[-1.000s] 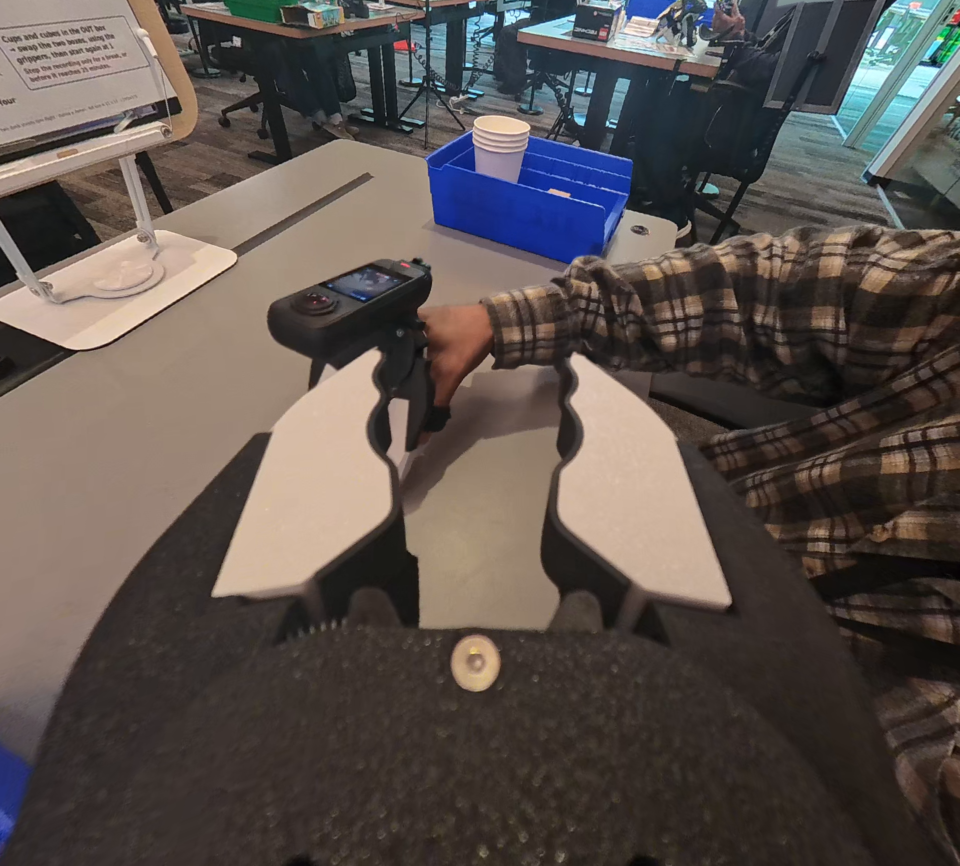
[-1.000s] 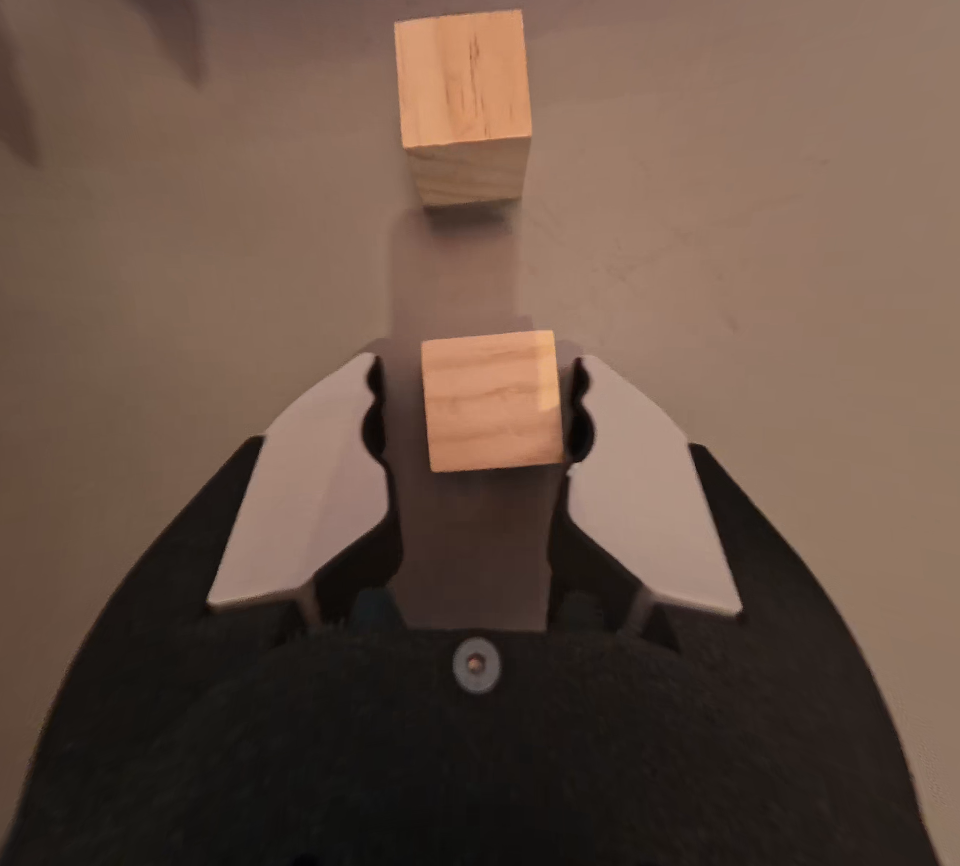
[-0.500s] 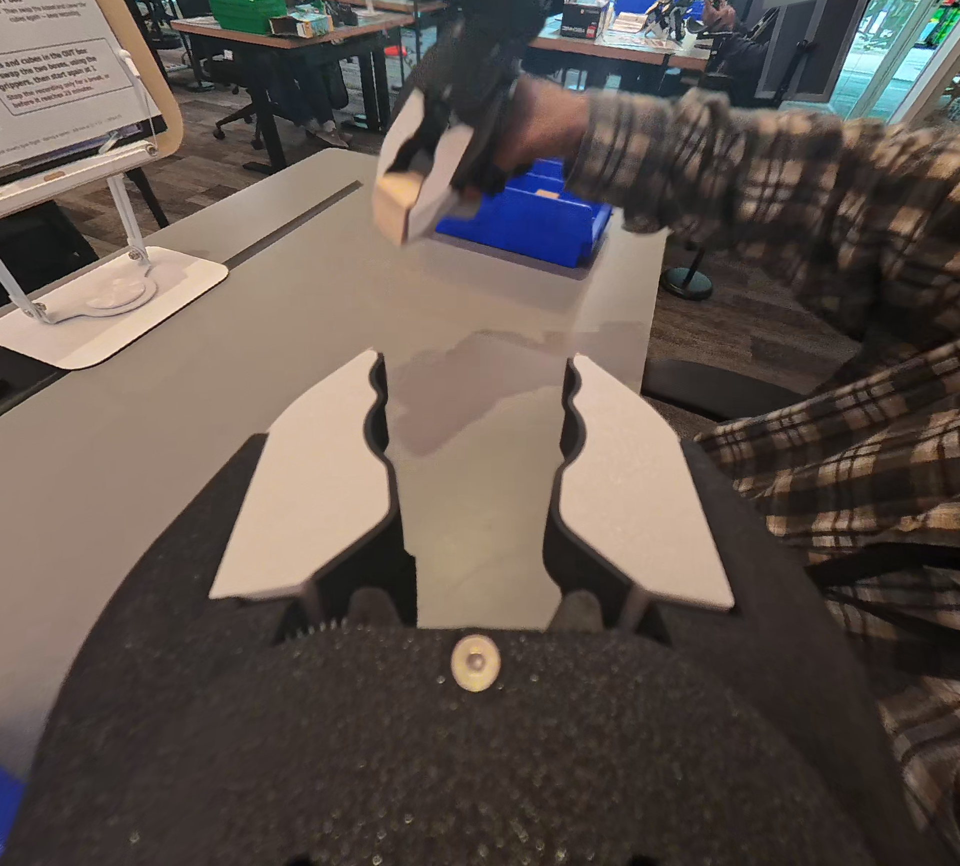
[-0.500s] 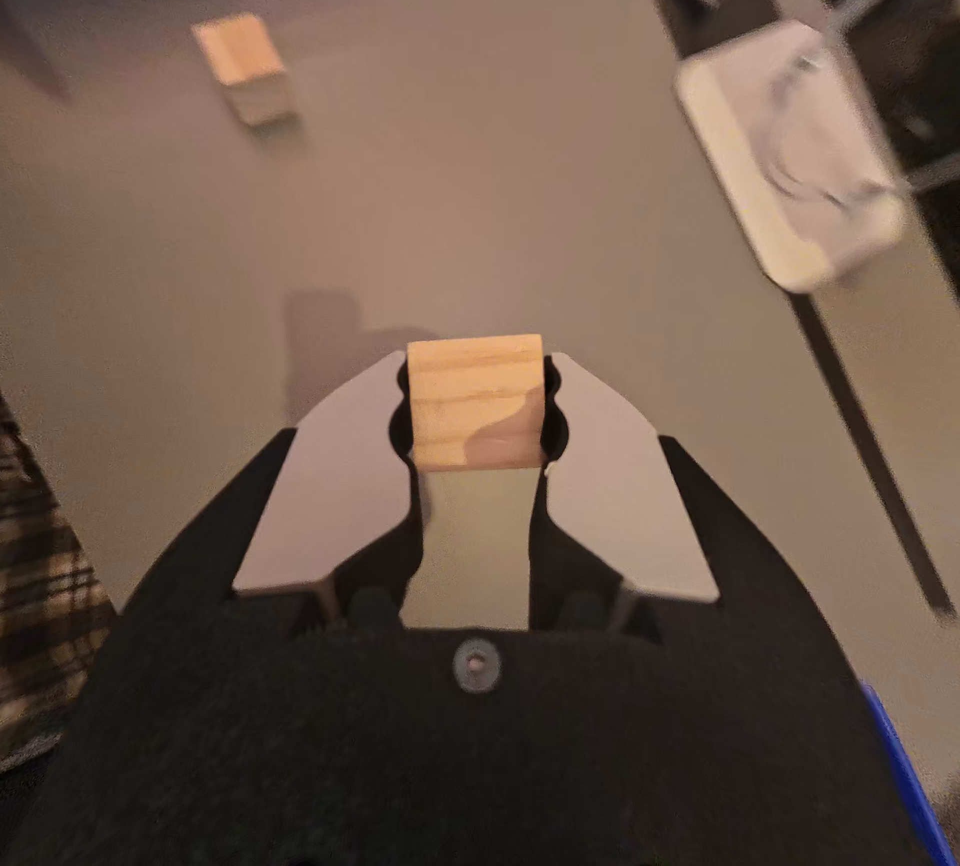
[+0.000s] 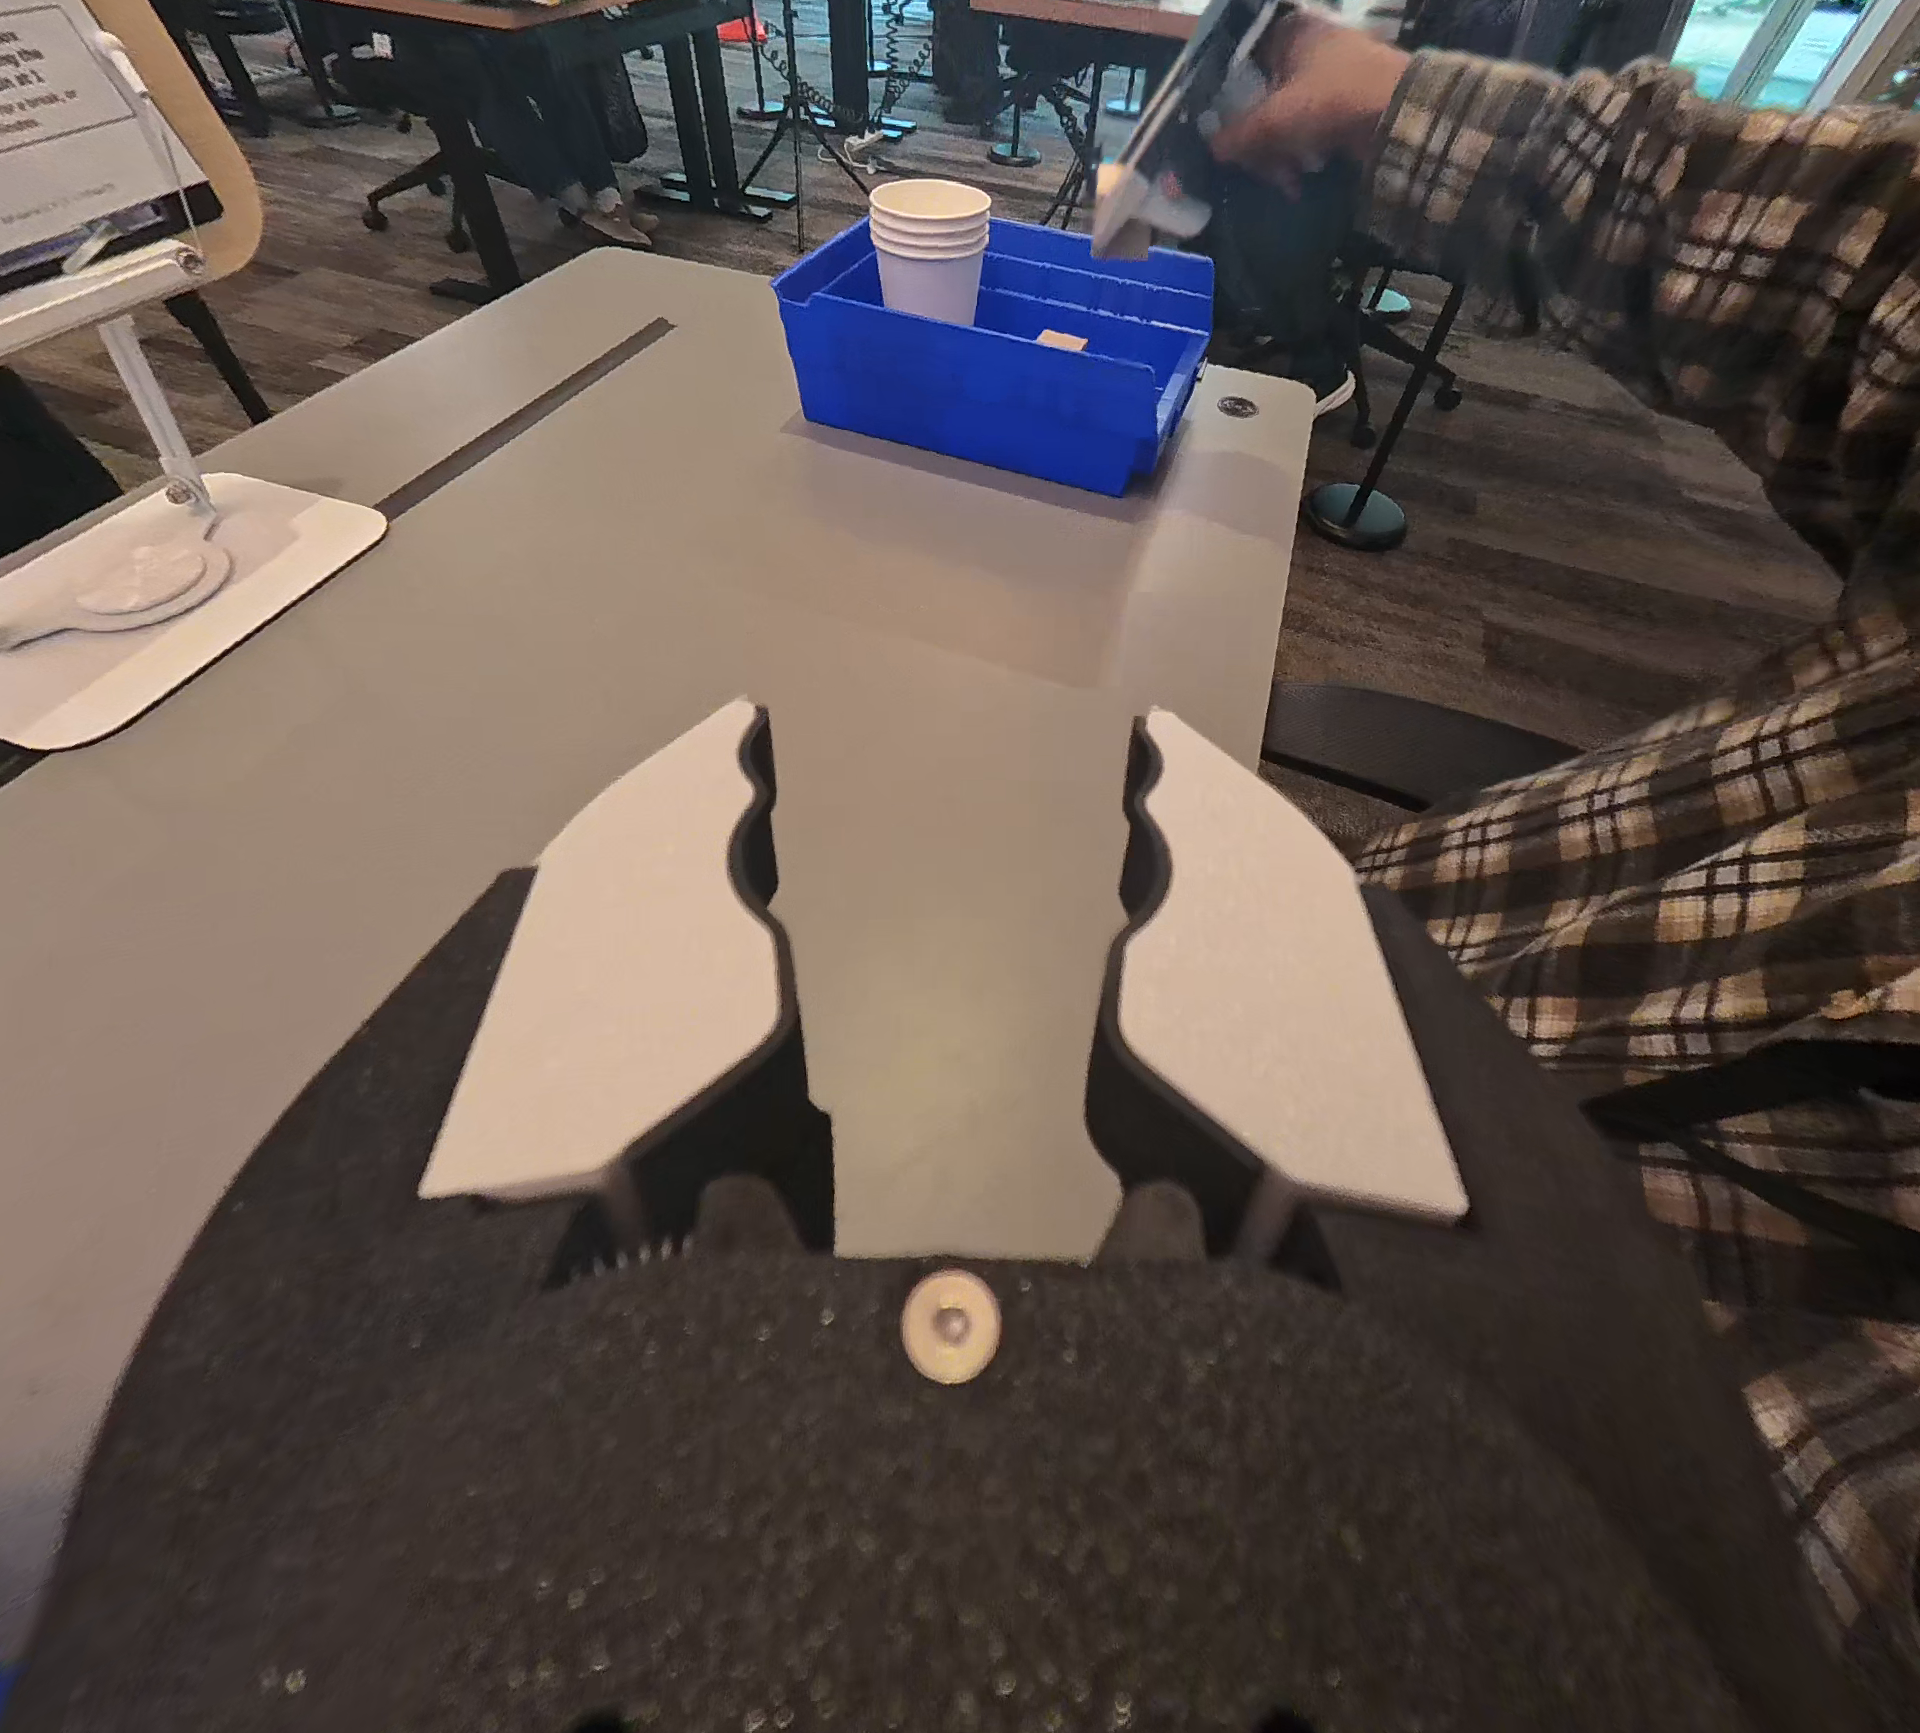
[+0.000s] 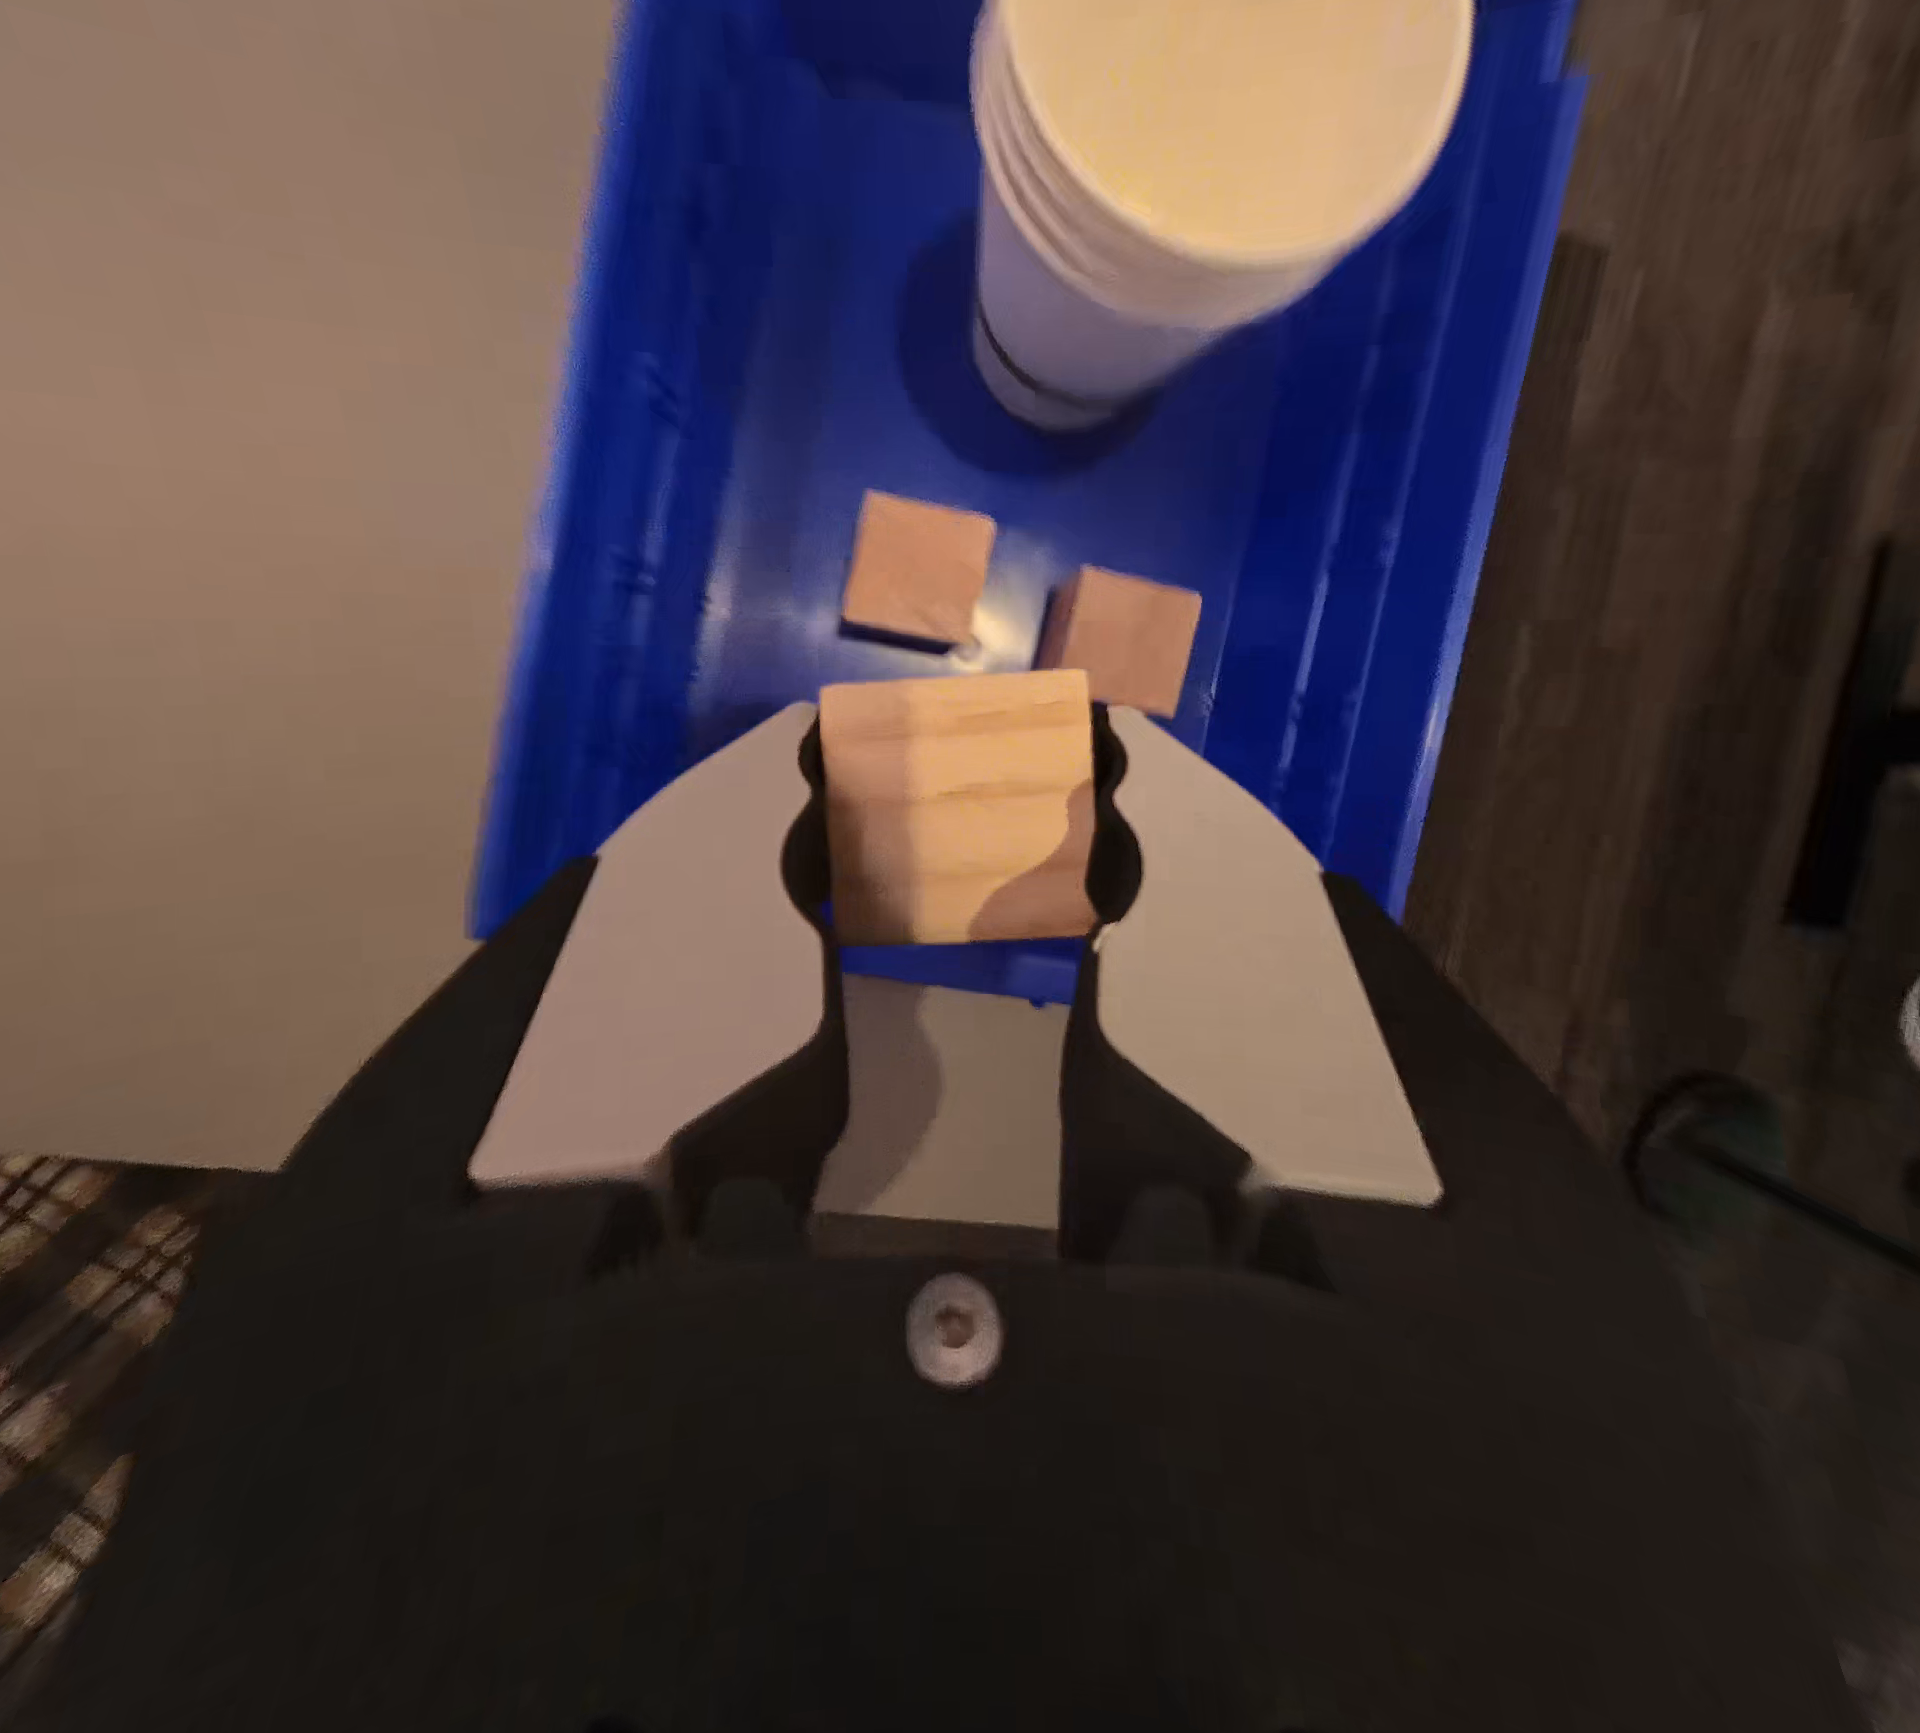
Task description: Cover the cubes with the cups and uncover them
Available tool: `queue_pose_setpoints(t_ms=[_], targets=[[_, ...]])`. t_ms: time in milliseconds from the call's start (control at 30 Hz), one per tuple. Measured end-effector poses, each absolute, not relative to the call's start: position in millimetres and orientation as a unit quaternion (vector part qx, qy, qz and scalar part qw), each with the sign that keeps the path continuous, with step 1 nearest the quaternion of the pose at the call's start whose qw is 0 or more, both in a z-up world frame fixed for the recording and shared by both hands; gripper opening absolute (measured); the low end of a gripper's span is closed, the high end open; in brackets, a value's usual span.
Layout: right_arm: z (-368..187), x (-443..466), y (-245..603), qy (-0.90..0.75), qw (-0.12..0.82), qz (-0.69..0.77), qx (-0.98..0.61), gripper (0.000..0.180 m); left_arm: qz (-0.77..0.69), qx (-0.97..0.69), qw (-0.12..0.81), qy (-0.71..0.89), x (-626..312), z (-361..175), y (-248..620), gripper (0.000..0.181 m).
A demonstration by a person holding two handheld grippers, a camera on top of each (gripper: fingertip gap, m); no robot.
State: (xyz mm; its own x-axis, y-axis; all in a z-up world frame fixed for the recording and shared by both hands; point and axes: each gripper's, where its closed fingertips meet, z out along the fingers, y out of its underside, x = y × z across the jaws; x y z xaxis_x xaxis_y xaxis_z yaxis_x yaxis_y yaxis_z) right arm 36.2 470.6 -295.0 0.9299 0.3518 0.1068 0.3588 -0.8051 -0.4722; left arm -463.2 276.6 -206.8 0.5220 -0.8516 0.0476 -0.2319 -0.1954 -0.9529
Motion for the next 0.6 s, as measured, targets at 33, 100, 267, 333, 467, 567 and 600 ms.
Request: queue_pose_setpoints(t_ms=[33, 100, 267, 333, 467, 567, 600], targets=[[-310, 48, 468, -0.172, 0.238, -0.015, -0.956, 0.047, -0.306, -0.711, 0.505, 0.383, -462, -208, 276, 0.064], [-334, 64, 466, -0.148, 0.224, -0.020, -0.963, 0.047, -0.304, -0.712, 0.501, 0.386, -460, -210, 276, 0.064], [-372, 83, 466, -0.104, 0.202, -0.011, -0.974, 0.047, -0.305, -0.713, 0.500, 0.385, -460, -211, 277, 0.064], [-382, 87, 466, -0.091, 0.196, -0.010, -0.976, 0.047, -0.305, -0.714, 0.500, 0.384, -461, -212, 278, 0.064], [-398, 90, 464, -0.072, 0.181, -0.005, -0.981, 0.047, -0.306, -0.714, 0.500, 0.383, -462, -212, 279, 0.064], [-405, 93, 463, -0.057, 0.174, -0.005, -0.983, 0.047, -0.306, -0.714, 0.501, 0.382, -464, -212, 280, 0.064], [-407, 93, 463, -0.053, 0.173, -0.003, -0.983, 0.047, -0.306, -0.714, 0.501, 0.381, -464, -212, 280, 0.064]])
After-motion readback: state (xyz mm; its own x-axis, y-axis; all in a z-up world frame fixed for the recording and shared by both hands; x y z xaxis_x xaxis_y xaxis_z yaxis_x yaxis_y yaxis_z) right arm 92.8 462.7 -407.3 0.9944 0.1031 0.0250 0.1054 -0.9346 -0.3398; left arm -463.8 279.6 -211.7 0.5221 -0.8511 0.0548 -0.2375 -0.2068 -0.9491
